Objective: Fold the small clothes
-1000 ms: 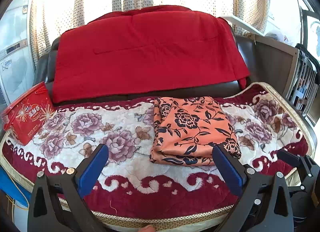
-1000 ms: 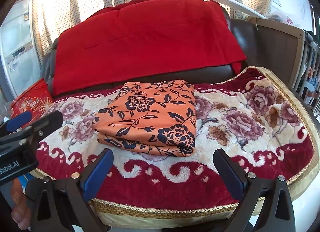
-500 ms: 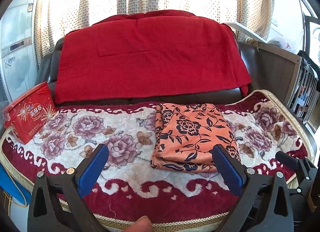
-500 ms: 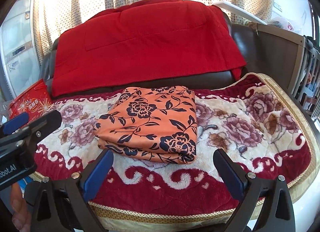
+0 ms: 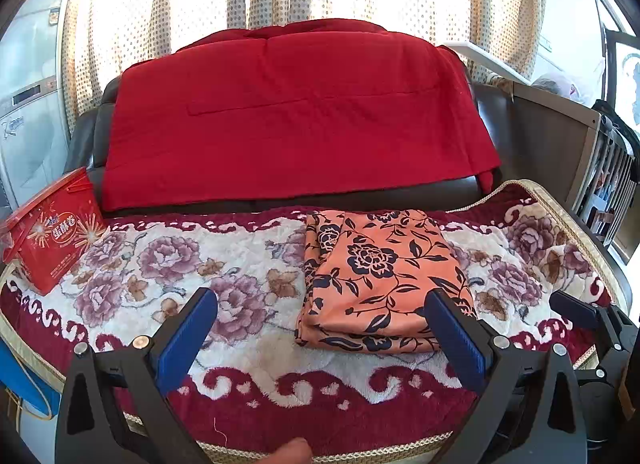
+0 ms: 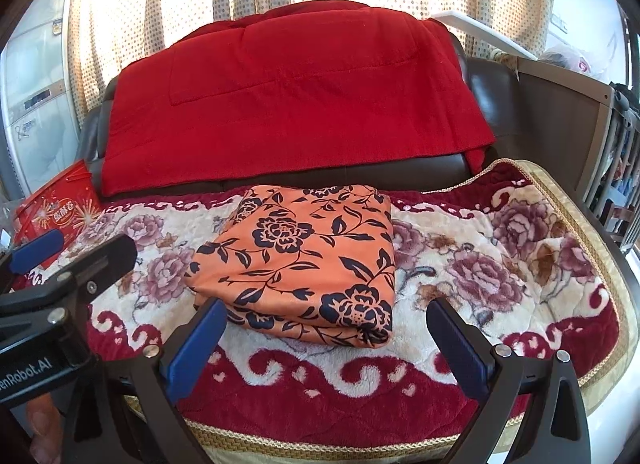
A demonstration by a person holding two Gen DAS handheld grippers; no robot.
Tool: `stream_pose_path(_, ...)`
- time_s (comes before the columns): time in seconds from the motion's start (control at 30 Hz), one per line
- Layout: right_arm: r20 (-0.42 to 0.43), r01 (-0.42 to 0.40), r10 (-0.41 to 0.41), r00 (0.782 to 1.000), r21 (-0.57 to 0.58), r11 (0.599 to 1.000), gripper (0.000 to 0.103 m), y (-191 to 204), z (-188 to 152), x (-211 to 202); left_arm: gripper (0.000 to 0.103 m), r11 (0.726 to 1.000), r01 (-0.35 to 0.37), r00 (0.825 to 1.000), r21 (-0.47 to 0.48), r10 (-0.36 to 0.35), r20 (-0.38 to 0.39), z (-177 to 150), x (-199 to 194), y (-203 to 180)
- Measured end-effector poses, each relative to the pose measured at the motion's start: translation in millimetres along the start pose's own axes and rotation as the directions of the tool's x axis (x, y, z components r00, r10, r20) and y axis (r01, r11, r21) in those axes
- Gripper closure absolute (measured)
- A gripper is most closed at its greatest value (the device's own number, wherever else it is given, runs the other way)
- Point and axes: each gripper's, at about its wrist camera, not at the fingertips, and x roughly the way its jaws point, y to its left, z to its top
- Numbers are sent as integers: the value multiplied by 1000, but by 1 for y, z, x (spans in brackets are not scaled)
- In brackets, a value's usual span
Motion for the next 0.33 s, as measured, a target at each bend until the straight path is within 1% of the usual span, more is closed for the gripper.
stream_pose_path(0.13, -7, 2, -2, 1000, -4, 1000, 2, 1, 2, 6, 0, 1000, 0, 1000, -2, 0, -7, 4, 8, 1)
stream_pose_path(0.27, -16, -1, 1, 1000, -5, 1000, 2, 0, 4, 16, 0, 1000, -14, 1000, 12, 14, 23, 6, 12, 1)
stream_pose_path(0.33, -22, -1, 1, 1000, -3, 1000, 2, 0, 6, 23, 0, 1000, -13, 1000, 13, 12, 21, 9, 18, 3)
